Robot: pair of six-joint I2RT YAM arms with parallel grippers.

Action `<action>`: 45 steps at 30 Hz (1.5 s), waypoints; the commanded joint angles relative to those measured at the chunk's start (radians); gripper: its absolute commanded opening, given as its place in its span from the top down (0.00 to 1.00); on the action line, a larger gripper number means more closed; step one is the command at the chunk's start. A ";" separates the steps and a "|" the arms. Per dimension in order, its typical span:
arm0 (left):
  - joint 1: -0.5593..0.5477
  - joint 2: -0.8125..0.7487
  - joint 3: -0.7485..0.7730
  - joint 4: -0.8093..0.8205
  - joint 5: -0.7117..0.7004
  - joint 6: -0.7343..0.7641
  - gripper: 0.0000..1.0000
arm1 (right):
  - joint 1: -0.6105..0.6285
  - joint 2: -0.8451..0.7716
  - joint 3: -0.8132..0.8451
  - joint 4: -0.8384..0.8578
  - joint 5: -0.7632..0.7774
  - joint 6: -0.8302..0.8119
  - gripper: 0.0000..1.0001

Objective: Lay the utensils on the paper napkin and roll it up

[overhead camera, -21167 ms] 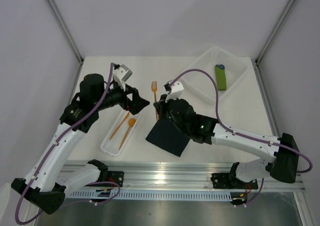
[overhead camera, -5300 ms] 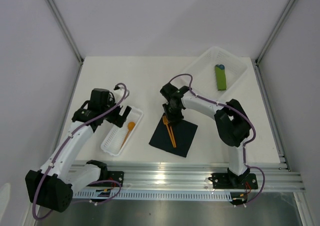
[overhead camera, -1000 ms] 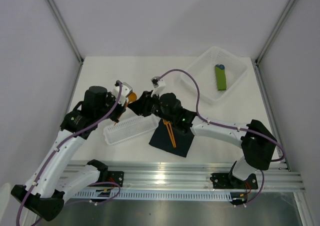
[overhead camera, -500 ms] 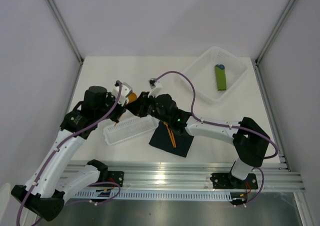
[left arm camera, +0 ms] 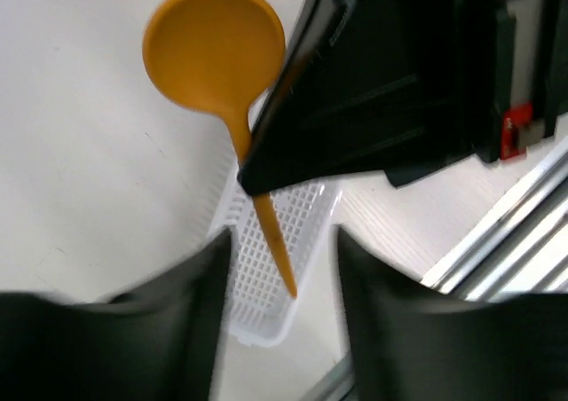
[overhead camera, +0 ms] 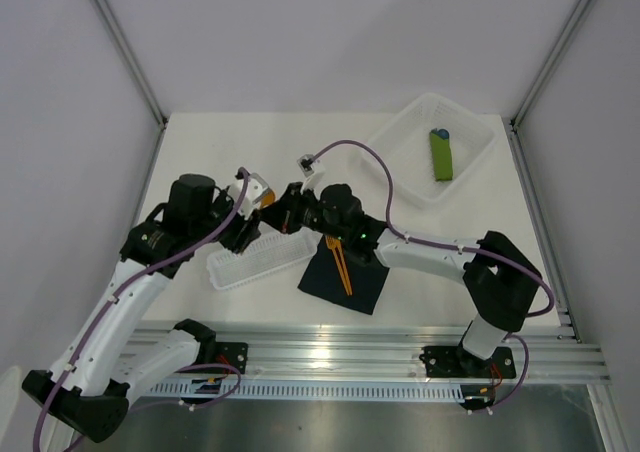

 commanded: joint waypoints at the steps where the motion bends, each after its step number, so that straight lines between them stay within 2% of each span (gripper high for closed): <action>1: -0.002 -0.013 0.065 -0.094 0.087 0.053 0.38 | -0.034 -0.088 -0.030 0.008 -0.067 -0.121 1.00; 3: -0.002 -0.020 0.098 -0.143 0.118 0.079 0.27 | -0.039 -0.136 -0.035 -0.060 -0.068 -0.198 1.00; 4: -0.002 -0.023 0.143 -0.189 0.129 0.085 0.23 | -0.039 -0.195 -0.038 -0.102 -0.070 -0.294 1.00; 8: -0.002 -0.036 0.219 -0.271 0.211 0.129 0.21 | -0.041 -0.350 -0.065 -0.204 -0.180 -0.469 1.00; 12: -0.004 -0.029 0.257 -0.306 0.340 0.171 0.22 | -0.039 -0.465 -0.084 -0.238 -0.290 -0.551 1.00; 15: -0.004 -0.023 0.264 -0.286 0.425 0.157 0.24 | -0.031 -0.508 -0.075 -0.247 -0.361 -0.574 1.00; 19: -0.008 -0.027 0.288 -0.285 0.555 0.146 0.34 | 0.004 -0.522 -0.050 -0.265 -0.371 -0.603 1.00; 21: -0.010 -0.038 0.300 -0.295 0.618 0.156 0.34 | 0.027 -0.522 -0.026 -0.276 -0.381 -0.619 1.00; 28: -0.022 -0.055 0.288 -0.265 0.693 0.133 0.35 | 0.070 -0.504 0.022 -0.267 -0.400 -0.645 1.00; 32: -0.033 -0.058 0.235 -0.191 0.687 0.055 0.41 | 0.071 -0.496 0.030 -0.246 -0.403 -0.642 1.00; 36: -0.037 -0.055 0.219 -0.134 0.646 0.001 0.52 | 0.073 -0.486 0.034 -0.238 -0.394 -0.634 1.00; 44: -0.039 -0.053 0.213 -0.097 0.653 -0.030 0.54 | 0.074 -0.469 0.020 -0.186 -0.401 -0.608 1.00; 45: -0.040 -0.053 0.208 -0.096 0.658 -0.030 0.59 | 0.074 -0.466 0.022 -0.181 -0.403 -0.606 1.00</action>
